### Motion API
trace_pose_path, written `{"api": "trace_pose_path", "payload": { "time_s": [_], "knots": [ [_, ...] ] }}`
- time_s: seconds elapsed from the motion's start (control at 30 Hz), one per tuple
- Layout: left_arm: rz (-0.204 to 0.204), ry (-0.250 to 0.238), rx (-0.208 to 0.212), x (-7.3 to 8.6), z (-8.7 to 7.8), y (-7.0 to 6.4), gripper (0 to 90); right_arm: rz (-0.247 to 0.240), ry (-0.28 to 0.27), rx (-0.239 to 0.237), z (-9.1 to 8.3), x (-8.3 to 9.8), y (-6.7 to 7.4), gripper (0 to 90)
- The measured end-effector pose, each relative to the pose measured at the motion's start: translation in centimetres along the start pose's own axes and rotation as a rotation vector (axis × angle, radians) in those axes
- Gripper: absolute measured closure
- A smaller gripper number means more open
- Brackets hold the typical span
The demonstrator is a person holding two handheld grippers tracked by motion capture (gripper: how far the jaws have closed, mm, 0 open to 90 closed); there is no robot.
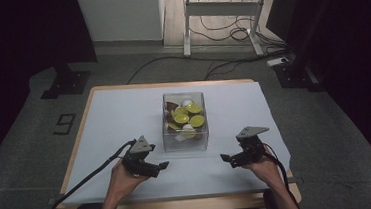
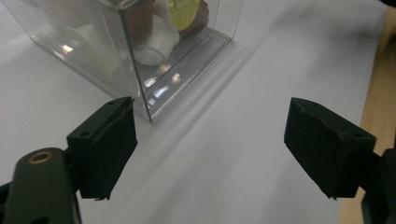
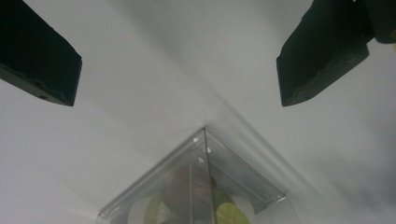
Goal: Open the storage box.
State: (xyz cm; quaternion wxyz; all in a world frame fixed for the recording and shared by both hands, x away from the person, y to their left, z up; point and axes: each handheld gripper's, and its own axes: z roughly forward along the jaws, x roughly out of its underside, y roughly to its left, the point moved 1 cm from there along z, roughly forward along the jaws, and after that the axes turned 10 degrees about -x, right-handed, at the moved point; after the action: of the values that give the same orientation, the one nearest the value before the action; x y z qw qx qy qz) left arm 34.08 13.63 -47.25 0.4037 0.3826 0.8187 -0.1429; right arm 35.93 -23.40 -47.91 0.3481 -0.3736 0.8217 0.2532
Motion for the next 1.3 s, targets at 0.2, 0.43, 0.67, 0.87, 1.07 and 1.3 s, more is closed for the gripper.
{"api": "trace_pose_path", "payload": {
  "time_s": [0.2,0.43,0.67,0.87,1.07,1.3],
  "knots": [
    [0.022,-0.002,0.031,-0.8,0.6,-0.7,19.1,-0.020,-0.003,-0.011,0.4,-0.8,0.7,2.8],
    [0.017,-0.019,0.039,-1.7,1.7,-0.9,23.9,-0.038,-0.006,-0.034,1.1,-1.7,1.5,14.9],
    [-0.015,-0.029,0.040,-2.0,2.4,0.0,30.9,-0.049,0.001,-0.051,1.7,-2.4,2.1,25.7],
    [-0.021,-0.030,0.038,-2.3,2.8,0.4,36.2,-0.053,-0.004,-0.066,2.4,-2.9,2.6,33.0],
    [-0.029,-0.041,0.029,-2.4,3.1,0.6,40.9,-0.062,-0.011,-0.081,3.1,-3.6,3.1,39.6],
    [-0.023,-0.038,0.007,-2.8,3.1,0.8,46.4,-0.054,-0.013,-0.087,3.9,-4.1,3.3,47.7]
  ]
}}
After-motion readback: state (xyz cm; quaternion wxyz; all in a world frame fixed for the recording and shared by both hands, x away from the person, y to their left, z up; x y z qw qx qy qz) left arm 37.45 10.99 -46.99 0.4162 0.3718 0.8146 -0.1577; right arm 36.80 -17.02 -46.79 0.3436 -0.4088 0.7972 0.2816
